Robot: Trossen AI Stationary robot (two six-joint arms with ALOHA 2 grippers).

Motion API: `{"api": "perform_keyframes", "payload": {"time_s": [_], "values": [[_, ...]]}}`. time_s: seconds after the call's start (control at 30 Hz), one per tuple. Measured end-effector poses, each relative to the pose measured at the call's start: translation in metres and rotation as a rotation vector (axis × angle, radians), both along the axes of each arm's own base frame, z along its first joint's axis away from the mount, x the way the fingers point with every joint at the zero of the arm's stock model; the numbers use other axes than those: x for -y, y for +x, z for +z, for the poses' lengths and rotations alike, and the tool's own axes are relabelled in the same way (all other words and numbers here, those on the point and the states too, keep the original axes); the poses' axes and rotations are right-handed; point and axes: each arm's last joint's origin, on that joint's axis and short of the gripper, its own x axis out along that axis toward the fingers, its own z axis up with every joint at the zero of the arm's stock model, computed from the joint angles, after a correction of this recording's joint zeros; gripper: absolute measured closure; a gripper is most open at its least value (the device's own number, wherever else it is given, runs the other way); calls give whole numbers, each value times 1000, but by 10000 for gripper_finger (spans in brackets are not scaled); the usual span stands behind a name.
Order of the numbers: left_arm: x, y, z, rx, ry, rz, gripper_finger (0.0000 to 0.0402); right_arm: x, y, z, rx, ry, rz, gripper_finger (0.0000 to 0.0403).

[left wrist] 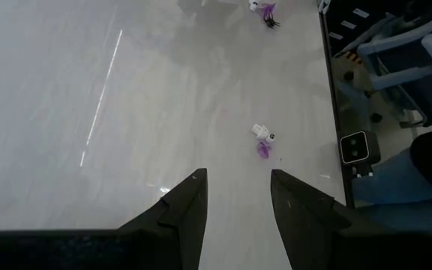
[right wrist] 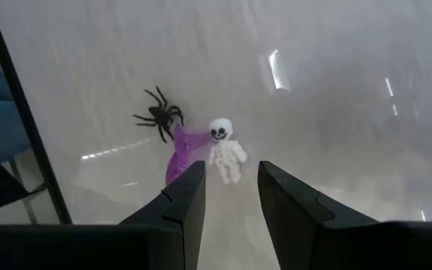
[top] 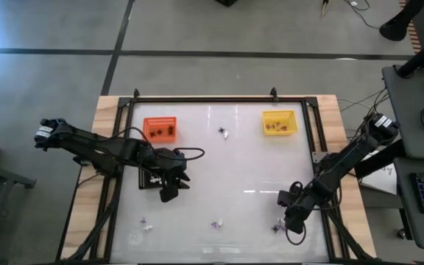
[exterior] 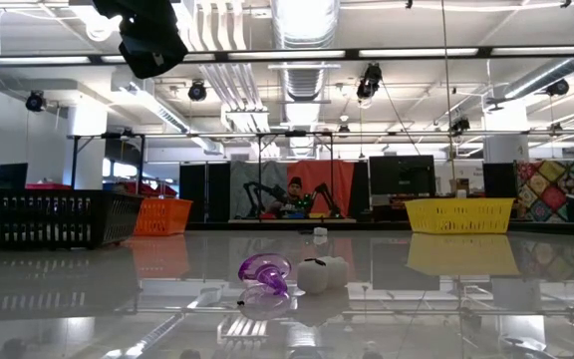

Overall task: Sort Halloween decoration
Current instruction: Put the white skeleton toy into the black bin

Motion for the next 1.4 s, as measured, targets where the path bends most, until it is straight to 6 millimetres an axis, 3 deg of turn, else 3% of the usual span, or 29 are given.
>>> {"api": "perform_keyframes", "payload": {"time_s": [0.2, 0.4, 0.53, 0.7, 1.17, 1.27, 1.4], "values": [[0, 0, 0, 0, 0, 0, 271, 4, -4, -7, -63, 14, -202, 287], [0, 0, 0, 1, 0, 2, 271, 0, -3, -6, -17, 10, -192, 287], [0, 0, 0, 1, 0, 2, 271, -1, -2, -10, -59, 28, -279, 287], [0, 0, 0, 2, 0, 2, 271, -10, 1, -15, -2, 17, -177, 287], [0, 0, 0, 2, -3, 6, 271, -20, 1, -40, -108, -48, -1, 288], [-1, 0, 0, 2, -3, 6, 271, -20, 0, -41, -115, -46, 0, 304], [-1, 0, 0, 2, -2, 6, 271, -21, 0, -41, -131, -31, 2, 359]]}}
